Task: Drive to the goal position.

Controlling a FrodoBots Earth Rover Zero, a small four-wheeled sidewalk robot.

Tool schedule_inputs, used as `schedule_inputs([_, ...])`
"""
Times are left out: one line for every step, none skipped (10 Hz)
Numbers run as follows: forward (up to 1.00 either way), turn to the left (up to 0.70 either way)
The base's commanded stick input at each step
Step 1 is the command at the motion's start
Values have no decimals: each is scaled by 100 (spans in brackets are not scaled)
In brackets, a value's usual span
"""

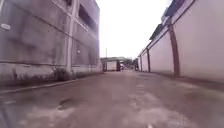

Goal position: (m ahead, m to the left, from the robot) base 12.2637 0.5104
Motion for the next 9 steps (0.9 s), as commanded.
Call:
schedule_inputs([70, 0])
schedule_inputs([70, 0])
schedule_inputs([70, 0])
schedule_inputs([70, 0])
schedule_inputs([70, 0])
schedule_inputs([70, 0])
schedule_inputs([70, 0])
schedule_inputs([70, 0])
schedule_inputs([70, 0])
